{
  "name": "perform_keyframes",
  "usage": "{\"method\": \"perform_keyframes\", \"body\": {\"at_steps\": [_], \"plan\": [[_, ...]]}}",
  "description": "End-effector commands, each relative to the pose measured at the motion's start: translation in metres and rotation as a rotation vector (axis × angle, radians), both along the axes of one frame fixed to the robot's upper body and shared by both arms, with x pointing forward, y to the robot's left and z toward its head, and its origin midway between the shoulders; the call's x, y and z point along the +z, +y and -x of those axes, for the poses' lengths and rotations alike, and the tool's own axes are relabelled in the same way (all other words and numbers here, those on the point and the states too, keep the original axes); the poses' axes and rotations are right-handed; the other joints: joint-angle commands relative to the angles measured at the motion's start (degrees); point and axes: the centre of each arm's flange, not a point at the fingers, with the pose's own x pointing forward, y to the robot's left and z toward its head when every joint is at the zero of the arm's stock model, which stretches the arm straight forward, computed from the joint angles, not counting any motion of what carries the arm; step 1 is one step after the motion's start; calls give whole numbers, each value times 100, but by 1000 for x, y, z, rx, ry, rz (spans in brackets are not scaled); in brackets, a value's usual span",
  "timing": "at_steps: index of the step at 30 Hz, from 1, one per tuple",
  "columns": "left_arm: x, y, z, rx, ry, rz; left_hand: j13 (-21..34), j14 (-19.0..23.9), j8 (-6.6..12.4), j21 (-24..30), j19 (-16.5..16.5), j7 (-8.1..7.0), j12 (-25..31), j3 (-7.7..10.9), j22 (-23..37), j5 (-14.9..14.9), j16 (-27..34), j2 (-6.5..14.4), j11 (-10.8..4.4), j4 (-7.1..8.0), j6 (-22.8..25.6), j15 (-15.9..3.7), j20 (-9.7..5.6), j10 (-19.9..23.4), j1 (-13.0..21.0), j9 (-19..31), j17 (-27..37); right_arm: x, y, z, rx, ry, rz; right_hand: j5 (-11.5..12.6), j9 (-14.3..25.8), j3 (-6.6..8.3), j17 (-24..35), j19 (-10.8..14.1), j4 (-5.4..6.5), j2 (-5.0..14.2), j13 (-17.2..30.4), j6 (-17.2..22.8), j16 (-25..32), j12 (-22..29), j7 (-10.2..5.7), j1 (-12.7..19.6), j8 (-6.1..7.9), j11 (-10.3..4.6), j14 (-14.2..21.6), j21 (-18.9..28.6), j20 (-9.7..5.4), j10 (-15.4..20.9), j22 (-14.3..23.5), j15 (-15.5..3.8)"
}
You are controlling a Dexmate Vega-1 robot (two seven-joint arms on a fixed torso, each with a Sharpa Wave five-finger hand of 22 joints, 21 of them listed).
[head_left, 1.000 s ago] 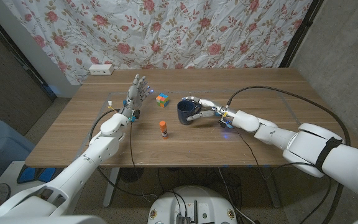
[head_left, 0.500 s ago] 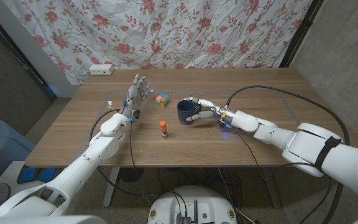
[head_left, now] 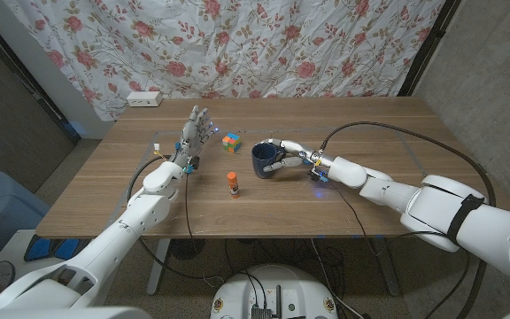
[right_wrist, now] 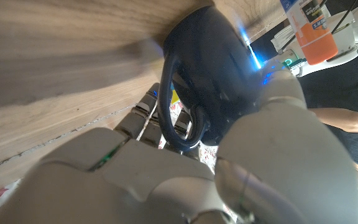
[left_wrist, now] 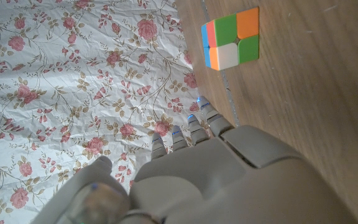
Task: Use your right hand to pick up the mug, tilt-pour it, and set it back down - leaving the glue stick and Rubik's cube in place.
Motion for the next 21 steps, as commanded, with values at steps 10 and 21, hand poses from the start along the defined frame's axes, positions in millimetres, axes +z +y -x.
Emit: {"method": "perform_keyframes", "body": {"at_steps": [10, 21], "plan": [[0, 0, 0, 0, 0, 0, 27, 28, 39, 37, 53, -39, 23, 34, 20, 26, 30, 678, -35, 7, -6, -2, -3, -17, -17, 15, 30, -3, 0, -1, -8, 17, -41, 66, 125, 22, 87, 312, -16, 139, 179, 632, 149, 249, -90, 354, 490, -111, 637, -17, -456, 688, 24, -1017], [0, 0, 0, 0, 0, 0, 27, 28, 36, 36, 51, -41, 22, 34, 20, 26, 29, 678, -22, 7, -12, 1, -4, -19, -17, 15, 29, -3, -1, -1, -13, 18, -64, 3, 222, 91, 158, 561, -20, 238, 324, 1166, 206, 415, -134, 660, 933, -160, 1154, 1, -560, 1239, 32, -1053]]}}
